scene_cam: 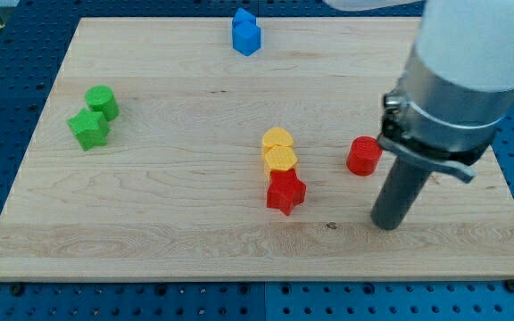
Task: Move the red circle horizontal to the heart
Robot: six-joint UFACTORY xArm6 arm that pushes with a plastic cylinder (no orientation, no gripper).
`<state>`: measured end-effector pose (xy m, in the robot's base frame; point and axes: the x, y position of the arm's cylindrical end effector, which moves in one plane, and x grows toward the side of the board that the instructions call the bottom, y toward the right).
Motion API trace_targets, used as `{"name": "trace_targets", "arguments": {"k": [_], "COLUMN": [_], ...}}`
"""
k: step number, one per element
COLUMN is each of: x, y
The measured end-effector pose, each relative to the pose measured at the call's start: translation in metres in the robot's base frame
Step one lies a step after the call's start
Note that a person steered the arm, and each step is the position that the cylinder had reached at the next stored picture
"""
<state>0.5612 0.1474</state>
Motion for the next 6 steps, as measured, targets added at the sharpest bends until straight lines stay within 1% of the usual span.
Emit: {"name": "trace_targets", "arguments": {"k": [2, 3, 4, 6], "x": [-0.021, -0.043, -0.046, -0.075], "y": [0.003, -0.006, -0.006, -0.009]}}
